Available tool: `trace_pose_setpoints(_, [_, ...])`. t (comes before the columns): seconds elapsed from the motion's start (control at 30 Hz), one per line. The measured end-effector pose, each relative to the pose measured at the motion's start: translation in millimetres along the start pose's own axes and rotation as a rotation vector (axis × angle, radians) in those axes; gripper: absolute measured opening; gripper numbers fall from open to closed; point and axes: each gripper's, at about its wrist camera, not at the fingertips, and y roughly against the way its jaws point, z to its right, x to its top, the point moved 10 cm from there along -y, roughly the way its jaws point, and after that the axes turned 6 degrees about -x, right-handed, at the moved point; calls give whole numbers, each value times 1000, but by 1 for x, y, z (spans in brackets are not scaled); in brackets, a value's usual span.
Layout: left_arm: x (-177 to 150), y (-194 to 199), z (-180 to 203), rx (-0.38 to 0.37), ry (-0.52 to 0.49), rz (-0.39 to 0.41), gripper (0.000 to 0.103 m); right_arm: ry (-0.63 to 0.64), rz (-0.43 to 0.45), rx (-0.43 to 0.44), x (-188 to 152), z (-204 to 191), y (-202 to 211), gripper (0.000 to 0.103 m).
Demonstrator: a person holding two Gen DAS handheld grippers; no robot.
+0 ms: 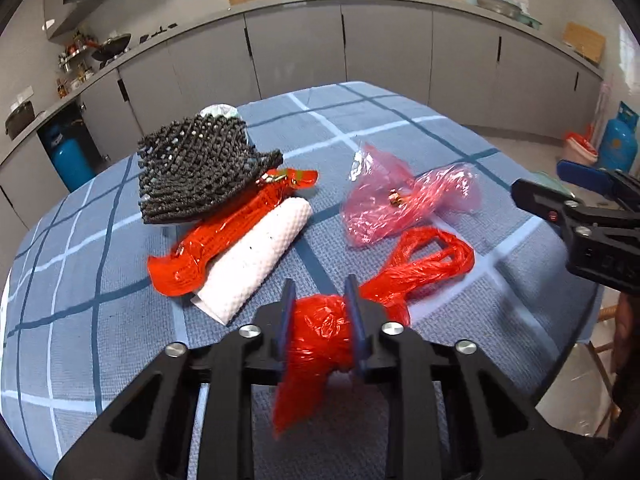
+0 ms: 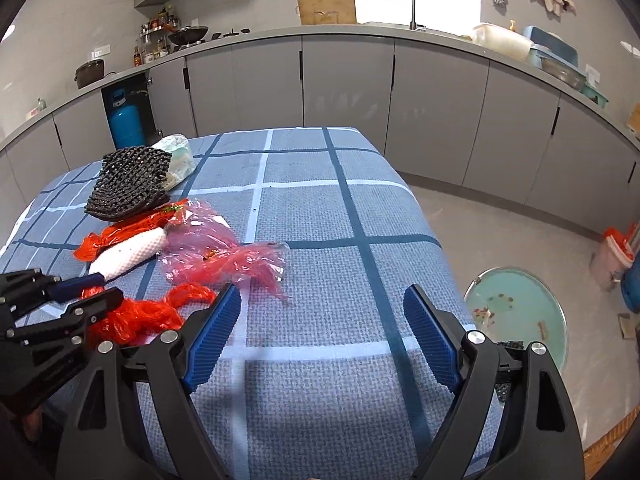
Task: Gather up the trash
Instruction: 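Grasp the red plastic bag with the left tool while the right tool grasps the pink bag, then carry the red and pink bags over the teal basin with both tools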
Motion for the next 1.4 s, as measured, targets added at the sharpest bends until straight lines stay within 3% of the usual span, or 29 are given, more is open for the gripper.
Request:
trace_pose_setpoints(0.03, [1, 3, 1, -16, 2, 1, 13, -1, -1, 2, 0, 0, -1, 83])
trace_pose_setpoints(0.17, [14, 27, -3, -8, -8, 53, 11, -4, 4, 10, 5, -2, -4, 83])
trace_pose_setpoints(0.27, [29, 46, -19, 58, -11, 113, 10, 0, 18, 23, 15, -7, -6, 83])
trace_pose_setpoints(0.43, [54, 69, -61, 233, -3, 208, 10, 25, 29, 60, 28, -27, -18, 83])
trace_pose_setpoints(0.63, [66, 65, -93, 293, 41, 210, 10, 33, -16, 116, 25, -48, -40, 81])
trace_pose_setpoints(0.67, [66, 62, -94, 296, 40, 207, 10, 34, -32, 130, 23, -51, -43, 73])
trace_pose_setpoints(0.7, [67, 61, -94, 296, 39, 205, 10, 40, -61, 151, 18, -55, -48, 56])
trace_pose_setpoints(0.8, [71, 59, -90, 288, 28, 209, 10, 45, -72, 179, 12, -59, -49, 30])
trace_pose_setpoints(1.0, [90, 60, -71, 267, -7, 241, 10, 32, -30, 200, 17, -51, -34, 18])
trace_pose_setpoints(1.4, [137, 36, 13, 154, -125, 295, 10, -82, 54, 115, 37, 26, -9, 16])
